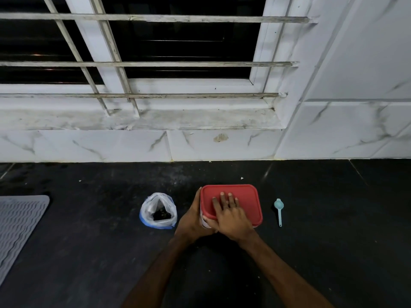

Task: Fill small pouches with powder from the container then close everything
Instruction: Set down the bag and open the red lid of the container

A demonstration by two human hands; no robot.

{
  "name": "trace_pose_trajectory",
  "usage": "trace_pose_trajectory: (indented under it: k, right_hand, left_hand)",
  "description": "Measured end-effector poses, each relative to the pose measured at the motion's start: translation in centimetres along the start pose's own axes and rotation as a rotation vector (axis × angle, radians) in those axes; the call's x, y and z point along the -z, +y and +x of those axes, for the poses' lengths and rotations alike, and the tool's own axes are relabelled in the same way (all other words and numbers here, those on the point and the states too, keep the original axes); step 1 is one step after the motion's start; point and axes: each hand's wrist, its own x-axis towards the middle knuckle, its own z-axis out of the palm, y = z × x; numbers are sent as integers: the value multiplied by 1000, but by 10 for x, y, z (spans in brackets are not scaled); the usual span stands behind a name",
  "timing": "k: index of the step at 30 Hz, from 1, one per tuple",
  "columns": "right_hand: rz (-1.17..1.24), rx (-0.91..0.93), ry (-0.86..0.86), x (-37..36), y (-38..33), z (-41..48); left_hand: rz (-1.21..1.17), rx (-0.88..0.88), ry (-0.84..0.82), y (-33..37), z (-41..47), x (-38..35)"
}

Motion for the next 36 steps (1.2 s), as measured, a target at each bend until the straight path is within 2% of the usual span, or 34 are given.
trace_pose_trajectory:
  k: [3,7,9,11,14,18,20,23,28,30,32,36]
  right_hand:
    - [18,41,105,8,-6,-5]
    - [107,133,423,19,-1,-10]
    - [163,150,454,22,2,-13]
    - [204,155,576,16,10,-10]
    - [457,103,713,34,23,-12]
    - [687,78,804,60,35,-20]
    - [727,9,923,71,45,-23]
    - [725,-180,1145,86,67,-21]
    - [1071,-559,1348,99,117,-4]
    - [1254,-718,1301,93,138,6]
    - [1322,-840,1148,79,156,20]
    - [1441,-889,825,47,185,46]
  left_hand:
    - [-5,6,46,-5,-4,1]
    - [-4,-8,94,3,-6,1]
    - [3,-25,88,5,-7,0]
    - [14,0,71,4,-6,-2]
    - [110,41,68,14,-6,4]
    - [-17,-23,39,27,-12,6]
    - [-58,-45,39,32,-14,7]
    - [14,-52,-23,33,-16,10]
    - [319,-7,-35,27,-20,28]
    - [421,-60,-34,29,-20,34]
    - [486,-107,-40,34,-21,36]
    - [558,-93,-70,41,-16,30]
